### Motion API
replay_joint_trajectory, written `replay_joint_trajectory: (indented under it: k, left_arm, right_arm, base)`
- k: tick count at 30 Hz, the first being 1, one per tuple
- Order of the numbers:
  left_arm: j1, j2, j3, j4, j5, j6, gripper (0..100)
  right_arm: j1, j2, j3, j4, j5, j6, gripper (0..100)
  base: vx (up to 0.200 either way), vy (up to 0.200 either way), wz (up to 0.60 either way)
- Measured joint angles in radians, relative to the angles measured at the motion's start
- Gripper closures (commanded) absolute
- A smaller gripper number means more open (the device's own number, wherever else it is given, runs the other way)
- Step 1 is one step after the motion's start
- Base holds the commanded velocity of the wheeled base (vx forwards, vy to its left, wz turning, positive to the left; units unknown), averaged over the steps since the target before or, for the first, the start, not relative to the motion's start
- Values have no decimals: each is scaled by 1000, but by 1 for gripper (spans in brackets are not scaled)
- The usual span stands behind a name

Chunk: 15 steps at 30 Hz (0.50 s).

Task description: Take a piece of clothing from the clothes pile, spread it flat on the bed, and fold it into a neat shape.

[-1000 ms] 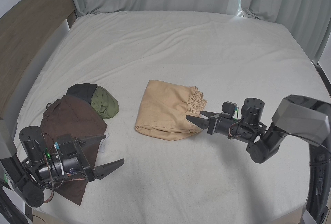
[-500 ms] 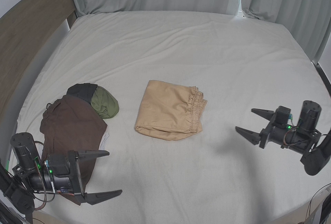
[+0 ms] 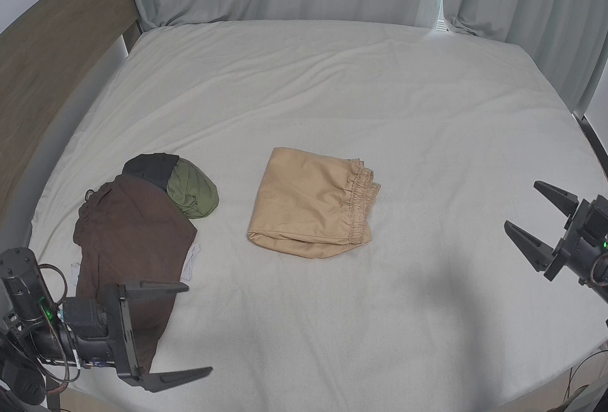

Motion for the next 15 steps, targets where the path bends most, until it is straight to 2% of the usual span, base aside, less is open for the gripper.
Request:
replay_joint_trajectory:
  k: [7,15]
  left_arm:
    - [164,-81,0,41,64,-4,0]
    - [233,-163,0,57,76,-31,0]
  right_arm:
    - [-7,-184,94,38,1,2,0]
    - [-8,-417,113,249,0,8,0]
  base:
    - [0,0,0]
    - [0,0,0]
